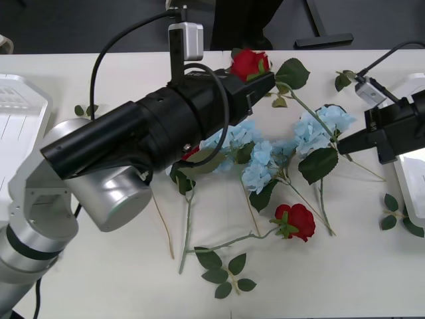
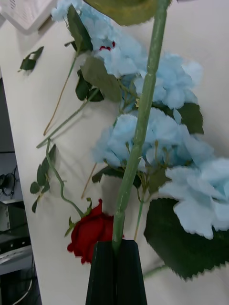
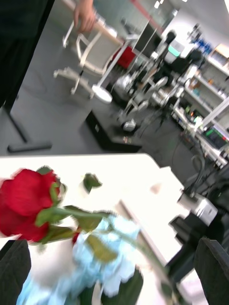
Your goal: Place the red flowers into the right box and the blue flowers into the left box. If a person shows an open palm, hand one flower to the person first, then continue sorting.
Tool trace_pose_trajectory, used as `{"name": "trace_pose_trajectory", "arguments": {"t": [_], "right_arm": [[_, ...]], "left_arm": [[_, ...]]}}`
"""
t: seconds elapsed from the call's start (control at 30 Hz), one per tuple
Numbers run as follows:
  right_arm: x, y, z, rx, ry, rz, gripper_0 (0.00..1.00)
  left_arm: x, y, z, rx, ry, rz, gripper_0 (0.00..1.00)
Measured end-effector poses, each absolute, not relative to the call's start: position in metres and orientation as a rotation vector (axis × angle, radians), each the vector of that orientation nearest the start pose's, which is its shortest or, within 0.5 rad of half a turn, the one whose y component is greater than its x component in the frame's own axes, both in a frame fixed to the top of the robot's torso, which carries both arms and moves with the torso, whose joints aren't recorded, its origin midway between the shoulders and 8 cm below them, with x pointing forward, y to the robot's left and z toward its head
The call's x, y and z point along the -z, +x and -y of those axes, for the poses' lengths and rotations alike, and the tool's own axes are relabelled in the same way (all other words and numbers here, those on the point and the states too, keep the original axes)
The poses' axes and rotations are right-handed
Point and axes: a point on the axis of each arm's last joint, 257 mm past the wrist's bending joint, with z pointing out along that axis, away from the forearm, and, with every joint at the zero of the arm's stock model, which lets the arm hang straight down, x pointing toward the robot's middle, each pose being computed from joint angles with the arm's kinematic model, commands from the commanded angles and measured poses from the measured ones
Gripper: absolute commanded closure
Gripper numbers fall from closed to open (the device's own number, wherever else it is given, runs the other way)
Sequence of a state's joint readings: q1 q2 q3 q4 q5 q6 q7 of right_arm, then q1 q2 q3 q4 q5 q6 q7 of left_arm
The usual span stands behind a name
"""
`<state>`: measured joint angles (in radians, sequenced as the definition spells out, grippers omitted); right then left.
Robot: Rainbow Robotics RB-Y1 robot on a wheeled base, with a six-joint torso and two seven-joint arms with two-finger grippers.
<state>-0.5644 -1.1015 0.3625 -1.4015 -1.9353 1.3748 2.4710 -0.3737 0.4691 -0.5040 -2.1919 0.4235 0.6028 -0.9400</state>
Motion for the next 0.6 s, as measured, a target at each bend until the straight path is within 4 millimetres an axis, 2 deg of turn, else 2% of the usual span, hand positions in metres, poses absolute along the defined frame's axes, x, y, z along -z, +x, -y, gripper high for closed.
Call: {"name": "trace_pose_trajectory", "arguments": {"t": [0.1,0.2,0.27,0.43,0.5,0.6], "right_arm": [[0.169,0.428,0.260,-0.792,-1.238,-2.187,1.00],[0.172,0.436,0.279,-0.784,-1.161,-2.227,1.00],[0.176,0.442,0.296,-0.771,-1.089,-2.259,1.00],[0.190,0.454,0.367,-0.714,-0.827,-2.379,1.00],[0.190,0.449,0.396,-0.706,-0.731,-2.422,1.00],[0.186,0.435,0.424,-0.723,-0.652,-2.470,1.00]], "left_arm": [[0.040,0.439,0.017,0.888,0.336,-1.737,0.00],[0.053,0.426,-0.006,0.862,0.315,-1.840,0.00],[0.069,0.418,-0.021,0.831,0.303,-1.919,0.00],[0.127,0.399,-0.067,0.717,0.251,-2.162,0.00],[0.147,0.395,-0.086,0.670,0.214,-2.231,0.00],[0.170,0.387,-0.105,0.623,0.173,-2.304,0.00]]}}
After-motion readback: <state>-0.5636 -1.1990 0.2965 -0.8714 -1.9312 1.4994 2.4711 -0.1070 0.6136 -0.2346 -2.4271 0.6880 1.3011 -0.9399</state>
